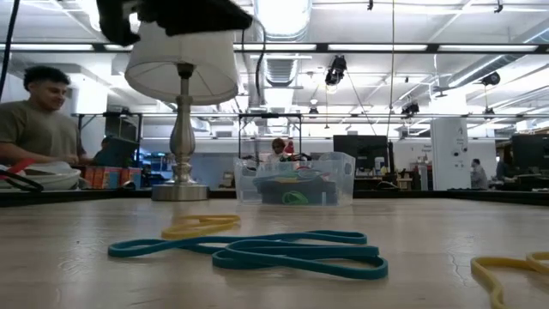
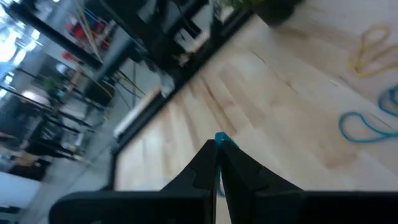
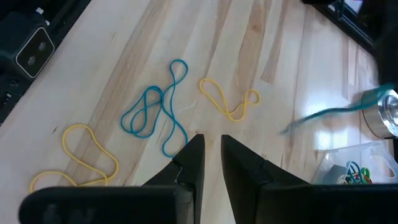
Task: Pick and place rubber bands into bin
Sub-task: Put the blue rubber bands into the bin
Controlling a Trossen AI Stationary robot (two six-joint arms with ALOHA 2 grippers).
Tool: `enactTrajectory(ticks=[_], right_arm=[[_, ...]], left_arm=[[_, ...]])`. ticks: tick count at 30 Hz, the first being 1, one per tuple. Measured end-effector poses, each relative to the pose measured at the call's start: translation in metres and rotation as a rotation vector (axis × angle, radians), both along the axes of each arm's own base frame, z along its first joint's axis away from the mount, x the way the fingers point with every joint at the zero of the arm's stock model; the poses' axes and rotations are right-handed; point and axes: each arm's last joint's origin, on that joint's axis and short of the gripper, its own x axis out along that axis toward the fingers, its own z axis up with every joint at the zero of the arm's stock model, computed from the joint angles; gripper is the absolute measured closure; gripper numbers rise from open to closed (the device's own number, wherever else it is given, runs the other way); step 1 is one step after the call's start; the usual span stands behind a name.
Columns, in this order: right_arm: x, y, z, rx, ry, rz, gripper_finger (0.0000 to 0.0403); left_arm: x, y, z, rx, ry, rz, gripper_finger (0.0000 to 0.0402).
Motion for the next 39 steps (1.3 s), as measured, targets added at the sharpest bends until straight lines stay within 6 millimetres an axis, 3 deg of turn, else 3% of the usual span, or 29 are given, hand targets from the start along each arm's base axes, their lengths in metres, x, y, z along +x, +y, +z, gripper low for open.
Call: enactTrajectory(ticks=[9,16,24,30,39], right_arm=[[0.000,0.000,0.000,0.000,0.000,0.000,0.0355],[0.000,0.000,0.000,-0.005,0.001,0.006,0.0355],[0.000,0.000,0.000,-0.007,0.001,0.008,0.0355],[0.000,0.000,0.000,-0.012,0.002,0.013,0.0355],[0.000,0.000,0.000,-0.013,0.002,0.013,0.0355]], left_arm=[[0.002,0.022,0.020,0.076,-0.122,0.072,0.0402],[0.012,0.064,0.023,0.089,-0.136,0.200,0.0402],[0.016,0.113,0.021,0.024,-0.138,0.226,0.0402],[0.026,0.144,0.010,-0.034,-0.131,0.249,0.0402],[0.057,0.176,-0.026,-0.066,-0.027,0.319,0.0401]])
